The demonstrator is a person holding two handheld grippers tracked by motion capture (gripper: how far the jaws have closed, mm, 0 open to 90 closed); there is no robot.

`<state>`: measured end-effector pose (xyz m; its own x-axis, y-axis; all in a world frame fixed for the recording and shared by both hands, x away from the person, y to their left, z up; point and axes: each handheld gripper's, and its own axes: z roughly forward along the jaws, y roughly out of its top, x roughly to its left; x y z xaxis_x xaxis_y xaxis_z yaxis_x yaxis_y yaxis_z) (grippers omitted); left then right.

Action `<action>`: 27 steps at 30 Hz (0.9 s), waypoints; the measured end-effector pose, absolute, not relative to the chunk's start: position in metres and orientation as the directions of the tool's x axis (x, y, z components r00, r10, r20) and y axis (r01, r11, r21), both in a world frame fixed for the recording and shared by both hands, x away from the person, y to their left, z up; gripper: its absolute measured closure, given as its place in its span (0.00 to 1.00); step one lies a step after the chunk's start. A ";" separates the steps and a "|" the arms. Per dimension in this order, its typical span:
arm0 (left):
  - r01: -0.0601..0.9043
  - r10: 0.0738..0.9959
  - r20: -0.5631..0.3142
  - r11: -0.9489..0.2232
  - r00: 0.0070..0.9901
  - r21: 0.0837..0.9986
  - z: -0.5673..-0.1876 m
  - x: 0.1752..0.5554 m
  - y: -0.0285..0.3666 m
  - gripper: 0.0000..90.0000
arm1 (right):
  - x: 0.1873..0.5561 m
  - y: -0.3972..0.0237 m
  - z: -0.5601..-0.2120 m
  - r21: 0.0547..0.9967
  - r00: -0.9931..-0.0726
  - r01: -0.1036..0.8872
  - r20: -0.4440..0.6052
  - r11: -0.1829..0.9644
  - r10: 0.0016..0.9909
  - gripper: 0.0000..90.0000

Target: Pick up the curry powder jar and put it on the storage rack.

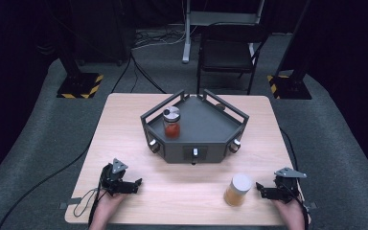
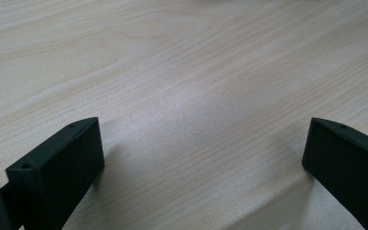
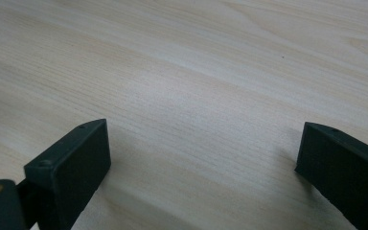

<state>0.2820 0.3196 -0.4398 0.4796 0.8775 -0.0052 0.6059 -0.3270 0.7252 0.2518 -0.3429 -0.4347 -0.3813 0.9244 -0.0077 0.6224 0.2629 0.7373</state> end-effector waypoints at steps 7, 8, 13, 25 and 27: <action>0.606 0.876 -0.006 -0.329 0.482 0.725 -0.440 0.283 0.320 0.00 | 0.247 -0.348 -0.428 0.741 -0.384 0.624 0.016 0.246 0.923 0.06; 0.606 0.876 -0.006 -0.329 0.483 0.724 -0.440 0.283 0.320 0.00 | 0.245 -0.349 -0.426 0.745 -0.389 0.619 0.015 0.249 0.921 0.06; 0.606 0.876 -0.006 -0.330 0.483 0.724 -0.440 0.283 0.320 0.00 | 0.245 -0.350 -0.416 0.737 -0.425 0.617 0.017 0.276 0.905 0.06; 0.606 0.875 -0.006 -0.330 0.483 0.724 -0.440 0.283 0.320 0.00 | 0.227 -0.349 -0.395 0.772 -0.454 0.570 0.009 0.282 0.891 0.07; 0.606 0.875 -0.006 -0.330 0.483 0.724 -0.440 0.283 0.320 0.00 | 0.224 -0.349 -0.391 0.775 -0.462 0.564 0.008 0.286 0.887 0.07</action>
